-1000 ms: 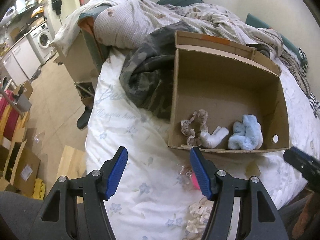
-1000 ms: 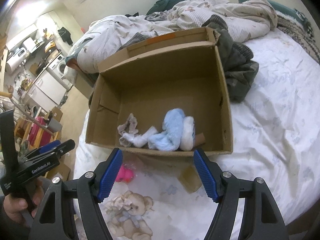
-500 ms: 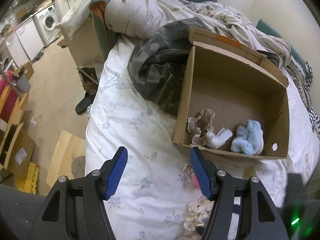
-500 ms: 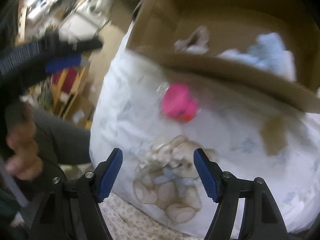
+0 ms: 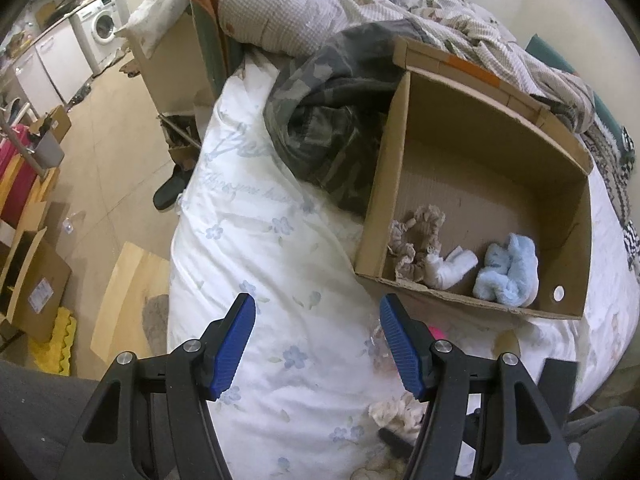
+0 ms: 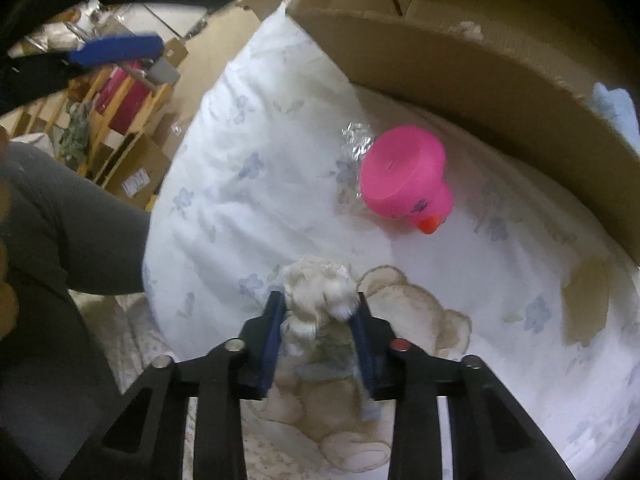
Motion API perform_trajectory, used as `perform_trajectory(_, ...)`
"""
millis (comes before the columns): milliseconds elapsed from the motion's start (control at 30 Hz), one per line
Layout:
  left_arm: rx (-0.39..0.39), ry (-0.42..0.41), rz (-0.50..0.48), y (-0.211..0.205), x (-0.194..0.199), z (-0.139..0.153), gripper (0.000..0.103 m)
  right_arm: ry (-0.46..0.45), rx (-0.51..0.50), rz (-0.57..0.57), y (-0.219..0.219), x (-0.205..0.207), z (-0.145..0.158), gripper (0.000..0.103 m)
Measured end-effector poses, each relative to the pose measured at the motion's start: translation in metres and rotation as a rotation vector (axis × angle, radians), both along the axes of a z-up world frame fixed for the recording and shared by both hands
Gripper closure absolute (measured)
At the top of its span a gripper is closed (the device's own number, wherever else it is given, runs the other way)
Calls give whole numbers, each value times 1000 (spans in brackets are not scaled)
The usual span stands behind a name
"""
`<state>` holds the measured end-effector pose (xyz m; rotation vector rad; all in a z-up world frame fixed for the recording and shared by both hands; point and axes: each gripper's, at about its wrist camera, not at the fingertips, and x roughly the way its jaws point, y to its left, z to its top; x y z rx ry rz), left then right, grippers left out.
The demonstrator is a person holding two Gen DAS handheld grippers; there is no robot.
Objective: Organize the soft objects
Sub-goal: 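Grasp the white lace scrunchie with the right tool while the left grasps the pink-lidded container, then carry the lace scrunchie and pink container into the box and open both tools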
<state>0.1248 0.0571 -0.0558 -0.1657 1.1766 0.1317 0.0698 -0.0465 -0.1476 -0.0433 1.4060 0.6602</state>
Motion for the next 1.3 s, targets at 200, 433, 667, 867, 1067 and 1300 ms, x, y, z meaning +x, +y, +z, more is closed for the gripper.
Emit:
perform_trajectory(200, 1, 39, -32, -10, 3, -12, 41, -39, 54, -77, -30, 4, 25, 86)
perform_trajectory(433, -35, 106, -155, -46, 6, -35, 41, -87, 59, -266, -87, 8, 54, 86)
perform_trajectory(667, -12, 183, -284, -90, 9, -69, 42, -99, 71, -413, -128, 22, 64, 86)
perform_trajectory(867, 21, 221, -303, -99, 13, -85, 42, -91, 60, -418, -132, 25, 61, 86)
perform_trajectory(1067, -7, 228, -314, -100, 15, -88, 59, -92, 65, -422, -128, 23, 59, 86)
perform_trajectory(1300, -23, 228, -320, -99, 5, -85, 63, -93, 66, -421, -131, 21, 59, 86)
